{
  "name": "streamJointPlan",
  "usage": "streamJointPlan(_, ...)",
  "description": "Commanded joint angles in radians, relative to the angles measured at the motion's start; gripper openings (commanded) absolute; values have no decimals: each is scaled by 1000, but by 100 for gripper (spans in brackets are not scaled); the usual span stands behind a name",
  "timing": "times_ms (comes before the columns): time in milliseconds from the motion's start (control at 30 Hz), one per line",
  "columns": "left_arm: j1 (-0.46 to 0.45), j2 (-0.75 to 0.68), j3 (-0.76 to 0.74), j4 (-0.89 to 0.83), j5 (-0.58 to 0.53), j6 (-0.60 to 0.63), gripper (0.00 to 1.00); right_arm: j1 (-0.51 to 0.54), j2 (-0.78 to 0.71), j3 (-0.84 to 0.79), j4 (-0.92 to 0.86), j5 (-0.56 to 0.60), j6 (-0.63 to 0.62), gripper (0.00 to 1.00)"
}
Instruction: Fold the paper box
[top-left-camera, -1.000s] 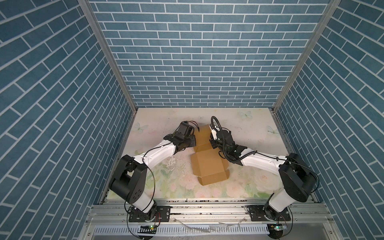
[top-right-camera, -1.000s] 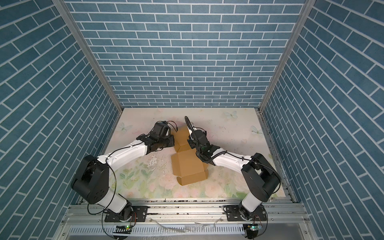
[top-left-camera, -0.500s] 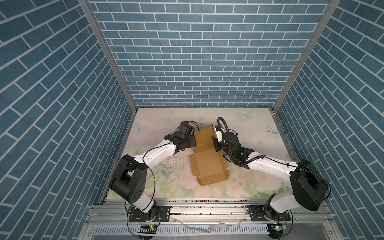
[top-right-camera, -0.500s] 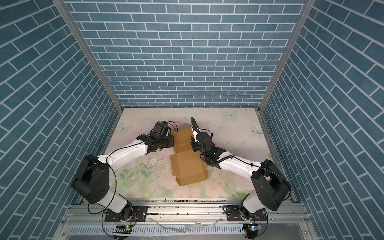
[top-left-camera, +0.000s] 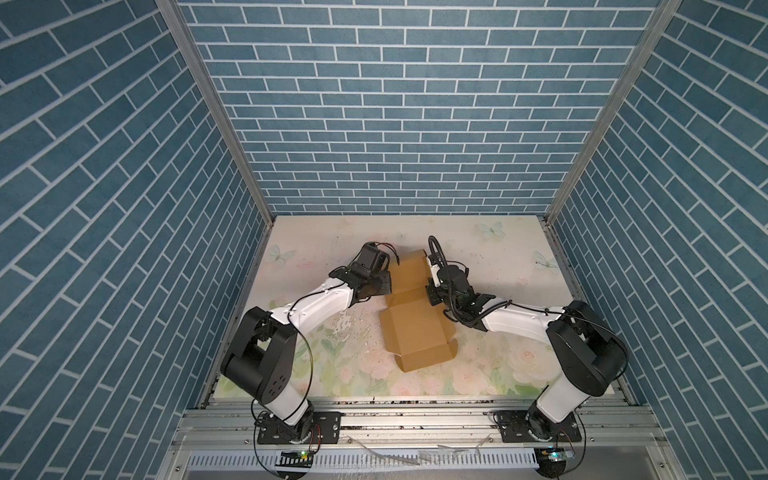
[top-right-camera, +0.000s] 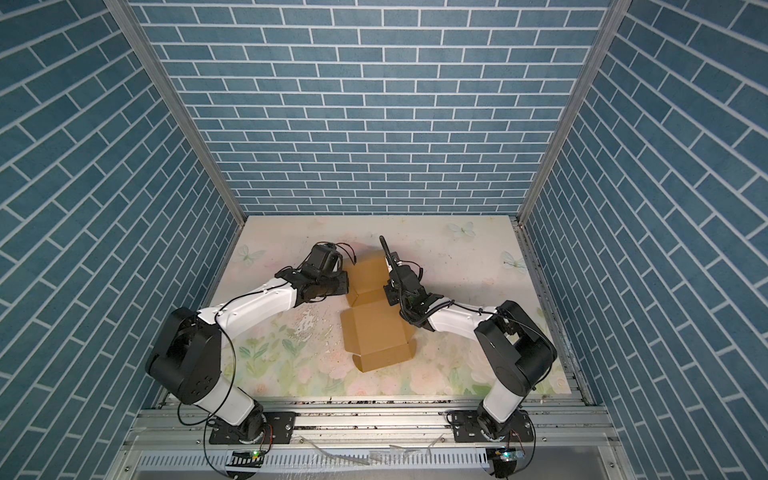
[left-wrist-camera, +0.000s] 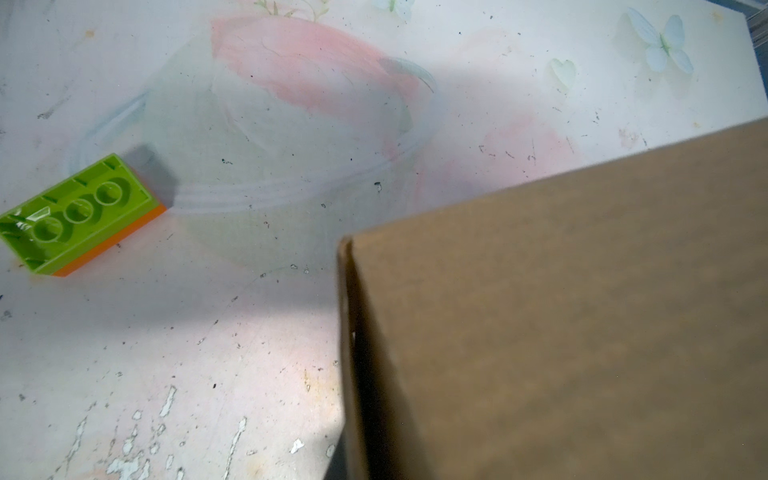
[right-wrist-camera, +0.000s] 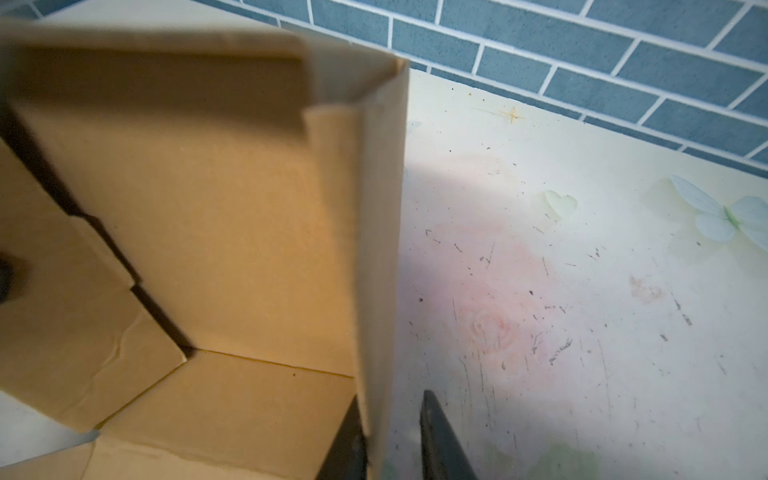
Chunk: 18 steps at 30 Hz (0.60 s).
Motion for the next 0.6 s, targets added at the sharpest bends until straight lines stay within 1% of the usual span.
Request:
streamJointPlan(0,-7,17,24,-6,-12,4,15,-3,23,35,38,49,41,16)
streamJointPlan(100,-7,22,23,-2,-16,3,19,-4,24,54,14,61,68,7)
streamJointPlan(167,-6,28,26,-3,-20,4,23,-3,22,74,-36,86,108,0)
streamJointPlan(333,-6,34,24,10,-23,5,29,-3,12,97,-125,85,180,0)
streamJointPlan(567,-6,8,-19,82,-18,3,35,-3,12,129,-212,11,295,0)
